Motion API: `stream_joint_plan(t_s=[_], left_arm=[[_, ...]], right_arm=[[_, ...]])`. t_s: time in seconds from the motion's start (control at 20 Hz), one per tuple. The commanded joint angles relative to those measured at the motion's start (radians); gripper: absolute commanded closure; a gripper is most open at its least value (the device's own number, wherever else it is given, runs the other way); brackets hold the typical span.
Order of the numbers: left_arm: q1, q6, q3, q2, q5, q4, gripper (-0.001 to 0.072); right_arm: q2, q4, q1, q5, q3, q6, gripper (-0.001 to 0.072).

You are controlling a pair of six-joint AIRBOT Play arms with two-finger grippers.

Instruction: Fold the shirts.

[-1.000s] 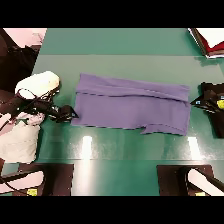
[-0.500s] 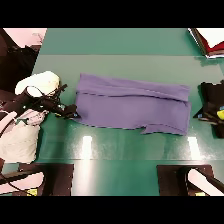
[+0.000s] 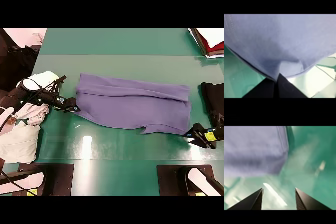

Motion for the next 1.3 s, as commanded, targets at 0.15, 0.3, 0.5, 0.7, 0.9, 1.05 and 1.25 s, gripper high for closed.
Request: stream_joint_plan(t_s=[0.15, 0.3, 0.5, 0.7, 0.9, 1.05, 1.25], left_arm=[[0.000, 0.001, 0.005, 0.001, -0.008, 0.000, 0.0680], [0.000, 0.001, 0.005, 0.001, -0.008, 0.000, 0.0680], [0.000, 0.000, 0.005, 0.001, -0.019, 0.003, 0.0681], [0.000, -0.076, 0.003, 0.083, -0.087, 0.187, 0.0683], [-0.001, -0.111, -0.053, 0.286, -0.203, 0.219, 0.0682], [-0.001, -0.151, -0.139, 0.397, -0.281, 0.196, 0.0681], [-0.001, -0.158, -0.129, 0.403, -0.131, 0.119, 0.0681]], right_arm=[[0.010, 0.172, -0.030, -0.172, -0.063, 0.008, 0.0266], [0.010, 0.174, -0.029, -0.190, -0.053, 0.008, 0.0268], [0.010, 0.172, -0.026, -0.153, -0.052, -0.039, 0.0690], [0.042, 0.009, -0.026, -0.001, 0.068, -0.053, 0.0691], [0.187, -0.140, -0.026, 0.167, 0.215, -0.061, 0.0691], [0.286, -0.140, -0.017, 0.162, 0.248, -0.060, 0.0691], [0.251, -0.088, 0.125, 0.073, 0.303, -0.059, 0.0691]])
